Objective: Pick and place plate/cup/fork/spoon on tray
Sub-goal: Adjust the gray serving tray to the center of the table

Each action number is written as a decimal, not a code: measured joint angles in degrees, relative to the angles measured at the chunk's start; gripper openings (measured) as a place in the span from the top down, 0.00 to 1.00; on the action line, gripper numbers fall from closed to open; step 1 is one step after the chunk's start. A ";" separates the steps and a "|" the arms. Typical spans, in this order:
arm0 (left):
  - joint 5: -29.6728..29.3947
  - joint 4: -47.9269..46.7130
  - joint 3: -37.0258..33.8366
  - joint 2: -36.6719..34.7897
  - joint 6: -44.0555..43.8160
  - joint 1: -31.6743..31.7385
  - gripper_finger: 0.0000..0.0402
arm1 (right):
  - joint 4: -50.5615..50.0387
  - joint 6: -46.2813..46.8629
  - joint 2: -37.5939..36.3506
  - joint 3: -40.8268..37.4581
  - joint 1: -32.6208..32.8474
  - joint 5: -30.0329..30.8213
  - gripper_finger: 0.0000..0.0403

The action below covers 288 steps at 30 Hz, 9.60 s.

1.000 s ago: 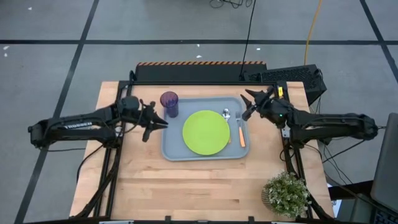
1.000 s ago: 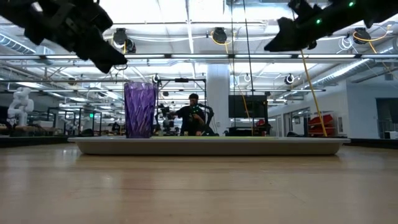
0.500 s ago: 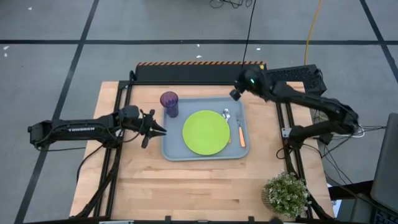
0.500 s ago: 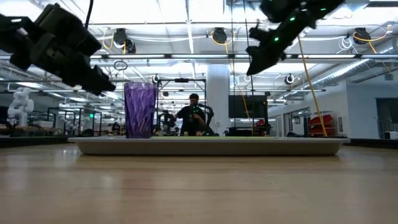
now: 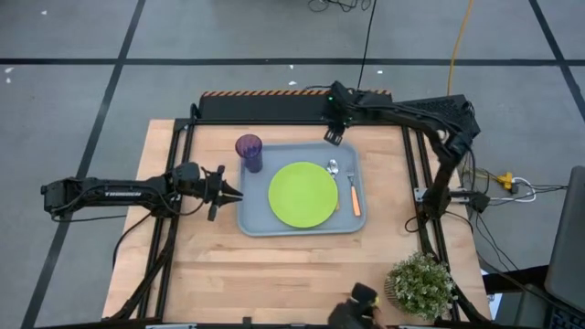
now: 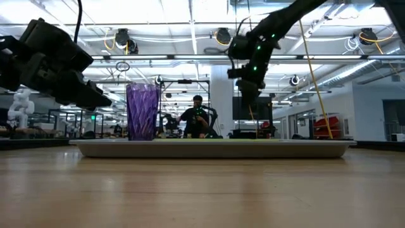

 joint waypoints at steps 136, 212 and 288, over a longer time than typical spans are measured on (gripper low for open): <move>-10.58 -10.05 0.11 -0.01 -16.23 -13.42 0.82 | 9.67 7.36 -5.58 -11.16 7.80 12.31 0.67; -29.56 -48.00 25.35 23.74 -27.42 -21.05 0.82 | 29.97 9.26 -5.56 -30.89 2.88 2.87 0.67; -39.30 -50.34 25.38 25.51 -39.70 -28.89 0.82 | 31.80 9.81 -5.47 -32.31 4.81 -1.57 0.67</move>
